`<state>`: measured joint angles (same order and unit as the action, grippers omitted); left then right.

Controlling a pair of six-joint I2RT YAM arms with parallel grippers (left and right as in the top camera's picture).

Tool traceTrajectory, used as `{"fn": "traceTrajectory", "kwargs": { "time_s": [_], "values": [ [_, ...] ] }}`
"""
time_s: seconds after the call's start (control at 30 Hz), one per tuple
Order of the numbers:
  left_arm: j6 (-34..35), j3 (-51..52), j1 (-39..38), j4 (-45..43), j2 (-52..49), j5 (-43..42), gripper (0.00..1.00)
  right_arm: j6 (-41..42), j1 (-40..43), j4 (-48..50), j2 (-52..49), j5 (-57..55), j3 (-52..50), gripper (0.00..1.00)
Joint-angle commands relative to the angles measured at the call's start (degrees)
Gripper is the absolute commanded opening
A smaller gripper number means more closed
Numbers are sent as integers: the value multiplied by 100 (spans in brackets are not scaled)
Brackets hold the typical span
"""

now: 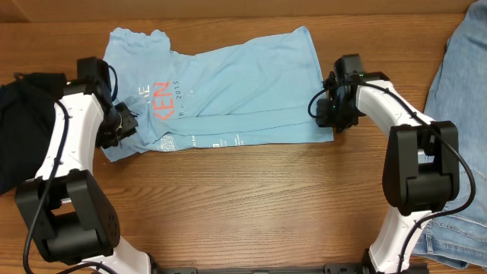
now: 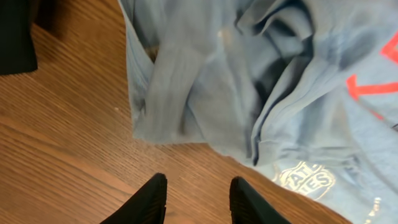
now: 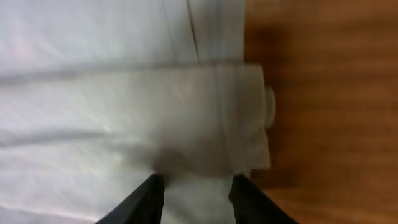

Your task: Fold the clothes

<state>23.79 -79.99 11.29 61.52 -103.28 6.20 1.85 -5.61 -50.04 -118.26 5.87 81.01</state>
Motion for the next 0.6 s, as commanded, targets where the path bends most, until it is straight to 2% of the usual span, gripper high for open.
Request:
{"fn": "traceTrajectory", "kwargs": {
  "time_s": [0.0, 0.2, 0.27, 0.33, 0.37, 0.4, 0.43, 0.5, 0.57],
  "values": [
    [-68, 238, -7, 24, -48, -22, 37, 70, 24, -621, -350, -776, -415, 40],
    [-68, 240, -7, 39, -48, 0, 38, 376, 151, -940, -350, -833, -492, 42],
    [-66, 240, -7, 7, -48, -2, 39, 369, 151, -903, -350, -249, -487, 47],
    [-66, 240, -7, 0, -48, -2, 39, 348, 120, -911, -350, 153, -487, 46],
    [-66, 240, -7, 0, -48, -2, 39, 208, 109, -933, -350, 343, -487, 40],
    [-68, 240, -7, 0, -48, 0, 39, -59, 105, -1014, -350, 723, -487, 25],
    [-68, 240, -7, 0, -48, 0, 39, -181, 107, -1088, -350, 881, -487, 18],
    [-66, 240, -7, 0, -48, -2, 39, -234, 107, -1266, -350, 901, -487, 6],
    [-68, 240, -7, 22, -48, 0, 37, -131, 144, -1403, -350, 763, -487, 4]
  ]
}}
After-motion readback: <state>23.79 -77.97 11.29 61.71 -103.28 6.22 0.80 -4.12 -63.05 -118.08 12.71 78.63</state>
